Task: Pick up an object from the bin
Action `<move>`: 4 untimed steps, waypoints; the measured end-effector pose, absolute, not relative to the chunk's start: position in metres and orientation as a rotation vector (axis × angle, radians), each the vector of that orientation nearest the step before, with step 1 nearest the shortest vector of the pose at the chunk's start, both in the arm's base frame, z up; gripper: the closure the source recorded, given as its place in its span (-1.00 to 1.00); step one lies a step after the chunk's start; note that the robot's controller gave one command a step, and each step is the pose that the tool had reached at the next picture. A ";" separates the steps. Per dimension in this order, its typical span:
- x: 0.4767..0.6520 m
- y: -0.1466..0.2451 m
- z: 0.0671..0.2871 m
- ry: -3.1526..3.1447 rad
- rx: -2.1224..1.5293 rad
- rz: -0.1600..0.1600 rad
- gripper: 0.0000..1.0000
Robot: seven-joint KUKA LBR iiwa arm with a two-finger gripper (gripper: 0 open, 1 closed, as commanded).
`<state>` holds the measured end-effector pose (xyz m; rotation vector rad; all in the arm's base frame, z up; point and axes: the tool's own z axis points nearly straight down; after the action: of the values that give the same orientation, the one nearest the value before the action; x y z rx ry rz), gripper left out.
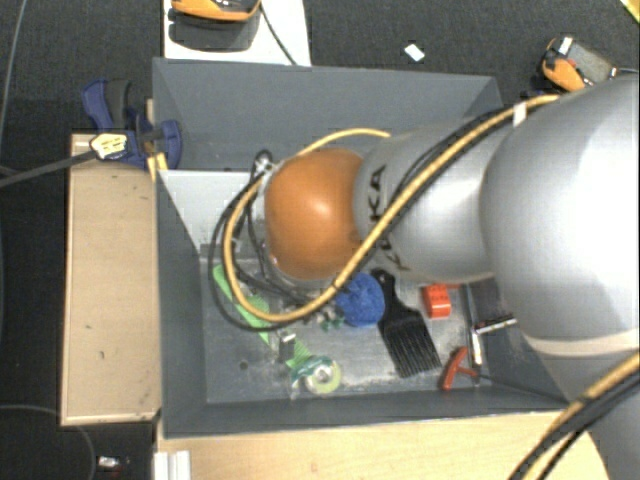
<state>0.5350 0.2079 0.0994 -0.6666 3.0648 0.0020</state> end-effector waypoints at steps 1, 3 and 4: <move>0.524 0.203 0.102 3.062 -0.677 0.003 -1.00; 0.479 0.136 0.070 3.126 -0.219 0.006 -1.00; 0.481 0.151 0.071 3.123 -0.233 0.007 1.00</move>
Offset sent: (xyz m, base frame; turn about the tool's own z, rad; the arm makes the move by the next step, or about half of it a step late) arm -0.0555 -0.0487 0.0117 0.0854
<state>0.4810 0.1514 0.0707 -0.2332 3.1235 0.0065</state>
